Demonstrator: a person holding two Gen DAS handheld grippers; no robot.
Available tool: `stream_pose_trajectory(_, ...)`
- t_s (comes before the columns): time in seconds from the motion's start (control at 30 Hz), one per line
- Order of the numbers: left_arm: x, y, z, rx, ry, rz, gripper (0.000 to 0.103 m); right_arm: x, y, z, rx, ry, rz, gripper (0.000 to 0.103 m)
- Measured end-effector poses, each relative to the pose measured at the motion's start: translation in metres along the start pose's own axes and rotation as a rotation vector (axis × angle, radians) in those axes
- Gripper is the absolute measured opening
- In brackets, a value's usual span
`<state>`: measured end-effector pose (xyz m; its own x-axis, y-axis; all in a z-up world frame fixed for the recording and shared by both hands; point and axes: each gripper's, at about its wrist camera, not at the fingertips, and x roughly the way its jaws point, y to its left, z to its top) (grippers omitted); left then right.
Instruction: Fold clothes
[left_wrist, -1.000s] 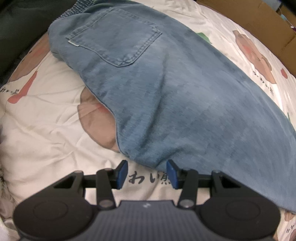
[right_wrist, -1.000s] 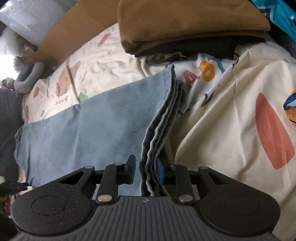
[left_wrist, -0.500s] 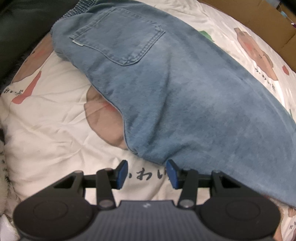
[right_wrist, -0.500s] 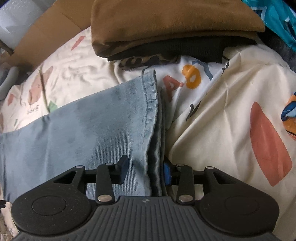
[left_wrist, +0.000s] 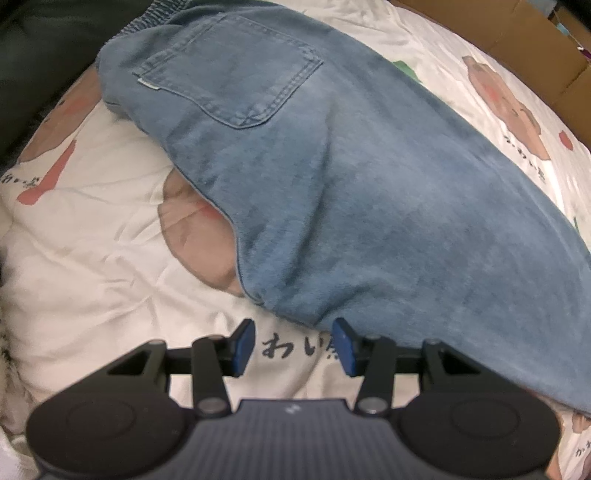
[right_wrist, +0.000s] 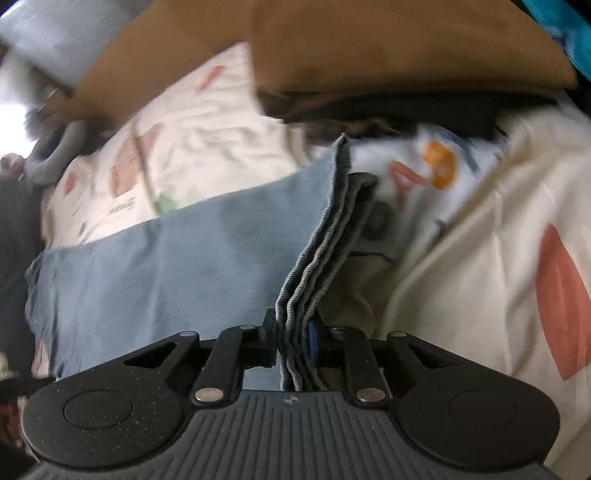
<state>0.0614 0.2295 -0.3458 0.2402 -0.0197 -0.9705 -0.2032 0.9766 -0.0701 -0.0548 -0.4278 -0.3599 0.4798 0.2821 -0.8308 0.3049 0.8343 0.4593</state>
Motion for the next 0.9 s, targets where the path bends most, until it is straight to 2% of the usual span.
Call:
stream_pose_trajectory(0.13,0.001,-0.004,0.0,0.005,-0.01,-0.004,0.049,0.003,0.005,0.001,-0.008,0.003,-0.019,0.017)
stream_pose_trajectory(0.37,-0.002,-0.001,-0.003,-0.024,-0.038,-0.001,0.049,0.024,-0.023,0.006,0.093,0.032,-0.075,0.018)
stream_pose_trajectory(0.63,-0.001,0.001,-0.006,-0.035,-0.047,-0.014,0.049,0.039,-0.044,0.013,0.16,0.058,-0.014,0.019)
stream_pose_trajectory(0.9,-0.003,0.001,-0.004,-0.043,-0.074,-0.036,0.049,0.033,-0.027,0.02,0.1,0.066,-0.081,0.011)
